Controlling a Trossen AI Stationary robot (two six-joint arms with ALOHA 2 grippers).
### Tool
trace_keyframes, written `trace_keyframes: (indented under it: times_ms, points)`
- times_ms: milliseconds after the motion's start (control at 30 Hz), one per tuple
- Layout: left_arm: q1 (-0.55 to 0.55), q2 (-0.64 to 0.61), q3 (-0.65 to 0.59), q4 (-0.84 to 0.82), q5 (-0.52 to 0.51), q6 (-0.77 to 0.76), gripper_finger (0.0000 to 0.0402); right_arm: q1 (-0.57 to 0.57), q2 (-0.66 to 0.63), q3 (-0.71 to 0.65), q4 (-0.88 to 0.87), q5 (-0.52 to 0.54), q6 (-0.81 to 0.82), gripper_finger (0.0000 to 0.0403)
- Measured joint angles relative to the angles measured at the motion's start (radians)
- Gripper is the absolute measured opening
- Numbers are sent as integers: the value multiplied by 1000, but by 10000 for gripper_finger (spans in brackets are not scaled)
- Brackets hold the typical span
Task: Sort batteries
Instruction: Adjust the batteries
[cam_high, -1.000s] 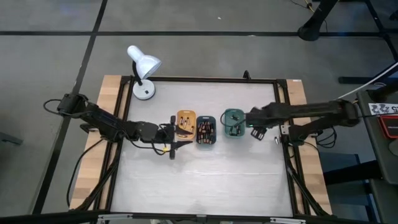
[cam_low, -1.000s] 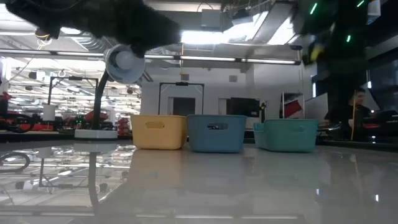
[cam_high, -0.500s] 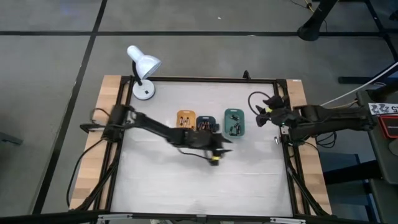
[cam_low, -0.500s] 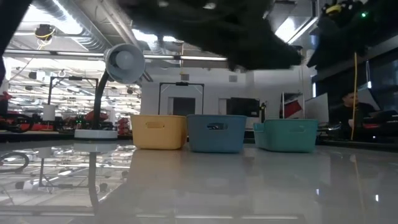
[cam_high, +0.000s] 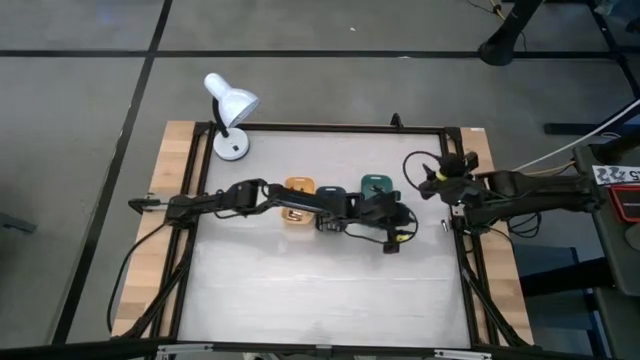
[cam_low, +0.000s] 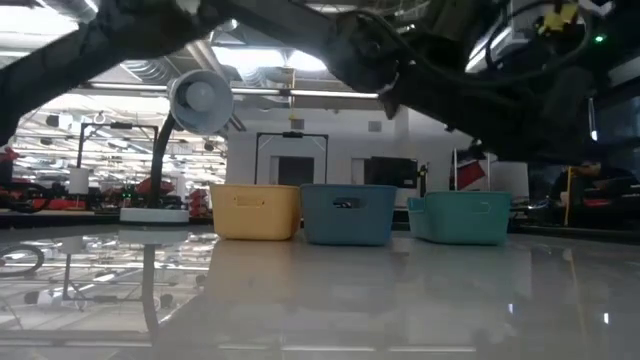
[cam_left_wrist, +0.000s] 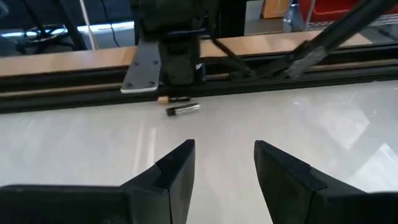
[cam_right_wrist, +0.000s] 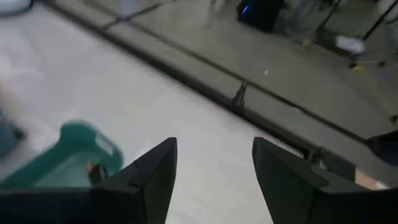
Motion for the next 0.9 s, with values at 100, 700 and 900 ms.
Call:
trace_keyframes:
  times_ms: [100, 700, 900]
  points:
    - [11, 15, 27, -60, 6, -4, 156, 0, -18, -2, -27, -80, 0, 209]
    - [3, -487, -327, -870, -464, 73, 156, 0, 89, 1, 0, -313, 4, 209]
    - [2, -872, -851, -531, -558, -38, 156, -60, 181, 81, -155, -553, 23, 209]
